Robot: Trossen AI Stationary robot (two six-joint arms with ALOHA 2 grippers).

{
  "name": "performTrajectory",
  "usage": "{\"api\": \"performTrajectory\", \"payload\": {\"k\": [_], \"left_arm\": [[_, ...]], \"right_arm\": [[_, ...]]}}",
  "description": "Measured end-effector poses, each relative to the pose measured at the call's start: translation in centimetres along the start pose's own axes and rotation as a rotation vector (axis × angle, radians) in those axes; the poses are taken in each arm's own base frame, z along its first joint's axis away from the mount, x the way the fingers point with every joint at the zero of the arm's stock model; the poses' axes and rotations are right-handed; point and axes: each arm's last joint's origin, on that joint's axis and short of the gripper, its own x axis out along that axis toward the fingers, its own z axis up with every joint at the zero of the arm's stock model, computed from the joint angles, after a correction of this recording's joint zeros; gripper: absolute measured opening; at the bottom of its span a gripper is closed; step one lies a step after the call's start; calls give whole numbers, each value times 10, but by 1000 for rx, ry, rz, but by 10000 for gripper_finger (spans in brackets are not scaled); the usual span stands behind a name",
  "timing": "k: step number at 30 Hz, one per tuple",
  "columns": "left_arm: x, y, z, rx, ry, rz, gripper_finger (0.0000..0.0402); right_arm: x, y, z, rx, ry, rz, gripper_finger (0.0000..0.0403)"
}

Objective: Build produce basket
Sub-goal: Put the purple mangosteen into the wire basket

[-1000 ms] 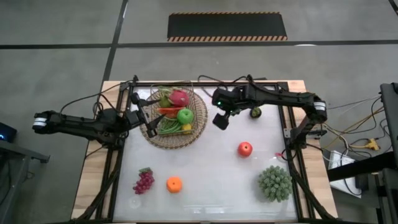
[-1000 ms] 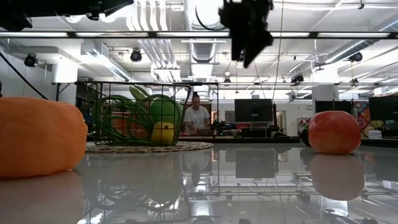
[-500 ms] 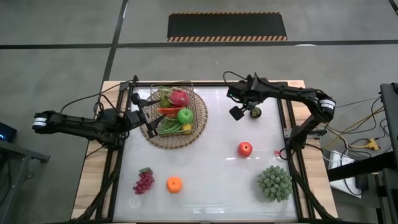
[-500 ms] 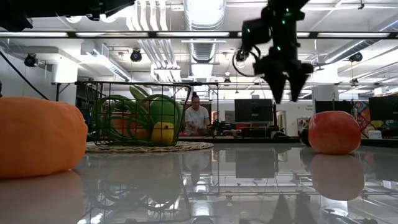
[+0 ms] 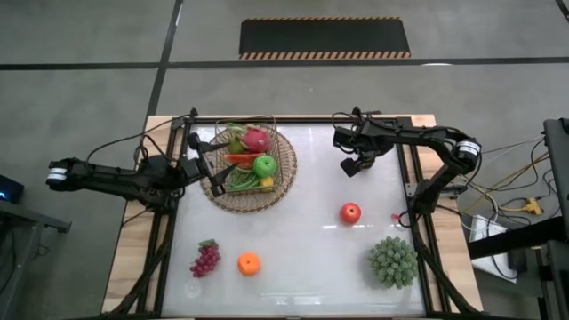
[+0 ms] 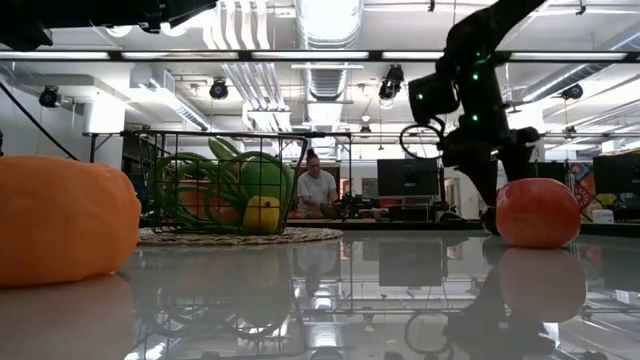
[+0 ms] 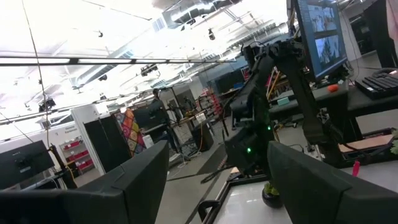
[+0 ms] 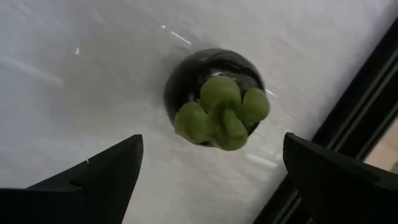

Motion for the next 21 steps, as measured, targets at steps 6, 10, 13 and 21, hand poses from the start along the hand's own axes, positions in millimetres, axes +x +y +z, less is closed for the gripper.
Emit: {"api": "performTrajectory", "payload": {"k": [6, 10, 13, 21], "left_arm": [[0, 0, 0, 0, 0, 0, 255], [0, 0, 0, 0, 0, 0, 255], [0, 0, 0, 0, 0, 0, 255], [0, 0, 0, 1, 0, 0, 255]], "right_arm": [[16, -1, -3, 13, -2, 3, 368], [25, -3, -2, 24, -31, -6, 368], [31, -5, -2, 27, -39, -2, 363], [34, -4, -2, 33, -47, 3, 283]]}}
